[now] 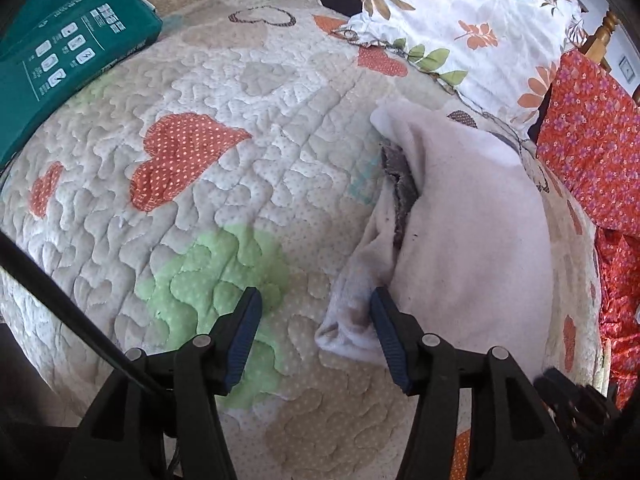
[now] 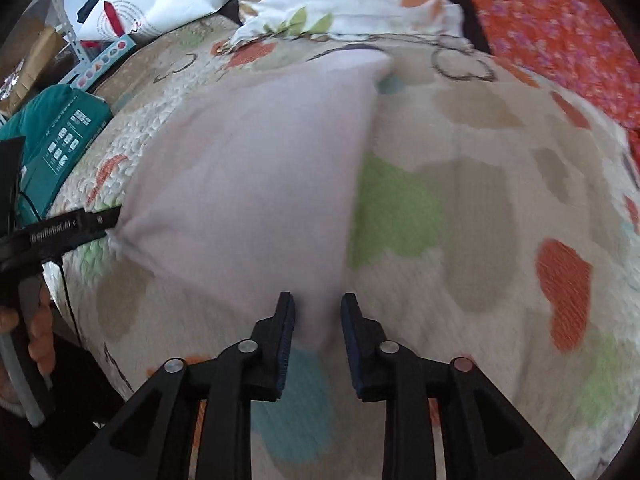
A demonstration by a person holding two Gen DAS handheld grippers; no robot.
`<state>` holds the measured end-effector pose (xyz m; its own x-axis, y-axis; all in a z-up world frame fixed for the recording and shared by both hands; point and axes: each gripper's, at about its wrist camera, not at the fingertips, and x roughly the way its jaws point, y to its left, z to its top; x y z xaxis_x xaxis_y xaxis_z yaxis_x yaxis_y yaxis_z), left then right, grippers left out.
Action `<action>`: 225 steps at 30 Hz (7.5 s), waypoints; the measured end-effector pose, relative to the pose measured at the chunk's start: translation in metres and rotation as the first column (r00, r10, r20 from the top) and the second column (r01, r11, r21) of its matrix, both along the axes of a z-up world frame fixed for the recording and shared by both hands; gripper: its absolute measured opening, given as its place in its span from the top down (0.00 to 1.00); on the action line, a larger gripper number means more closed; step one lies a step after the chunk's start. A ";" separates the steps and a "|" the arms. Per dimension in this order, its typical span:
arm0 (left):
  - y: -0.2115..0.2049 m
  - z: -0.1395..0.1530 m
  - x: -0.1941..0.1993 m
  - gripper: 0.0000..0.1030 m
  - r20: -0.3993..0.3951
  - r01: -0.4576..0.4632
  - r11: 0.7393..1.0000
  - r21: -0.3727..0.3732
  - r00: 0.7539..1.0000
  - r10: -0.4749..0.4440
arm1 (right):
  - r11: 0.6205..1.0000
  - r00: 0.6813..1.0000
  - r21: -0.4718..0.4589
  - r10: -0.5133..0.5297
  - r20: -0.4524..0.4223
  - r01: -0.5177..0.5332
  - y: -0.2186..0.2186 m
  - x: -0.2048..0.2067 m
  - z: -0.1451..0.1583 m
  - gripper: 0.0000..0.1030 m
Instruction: Fold small clothes
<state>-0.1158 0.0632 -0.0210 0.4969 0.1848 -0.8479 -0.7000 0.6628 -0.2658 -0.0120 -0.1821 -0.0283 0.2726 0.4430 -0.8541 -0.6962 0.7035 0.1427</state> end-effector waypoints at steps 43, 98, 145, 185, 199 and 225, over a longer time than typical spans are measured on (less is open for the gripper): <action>0.024 -0.003 0.037 0.25 0.012 0.116 0.989 -0.088 0.993 -0.115 | 0.943 0.968 0.297 -0.079 -0.239 0.150 0.008 0.046 -0.017 0.33; 0.004 0.038 -0.040 0.32 0.044 -0.052 0.972 0.228 0.998 0.043 | 0.921 0.949 0.390 0.137 -0.285 -0.016 0.085 0.022 0.027 0.73; -0.041 0.023 0.007 0.32 -0.066 0.069 0.947 0.314 0.997 -0.051 | 0.935 0.985 0.318 -0.125 -0.115 0.156 -0.060 0.010 -0.004 0.45; -0.054 0.044 -0.012 0.23 0.014 0.003 0.909 0.417 1.000 -0.010 | 0.964 0.983 0.197 -0.182 -0.005 0.179 -0.053 -0.006 -0.009 0.28; -0.061 0.060 -0.038 0.22 0.094 -0.045 0.901 0.431 0.996 0.004 | 0.963 0.972 0.156 -0.229 0.057 0.218 -0.065 -0.036 -0.004 0.27; -0.123 0.075 -0.064 0.00 0.255 0.009 0.840 0.543 0.951 -0.175 | 0.965 0.915 -0.115 -0.179 0.361 0.234 -0.049 -0.074 -0.009 0.21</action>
<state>-0.1803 -0.0594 0.0545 0.7364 0.5040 -0.4514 -0.5774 0.8159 -0.0309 -0.0860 -0.2307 -0.0370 0.6334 0.2168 -0.7428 -0.5193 0.8308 -0.2003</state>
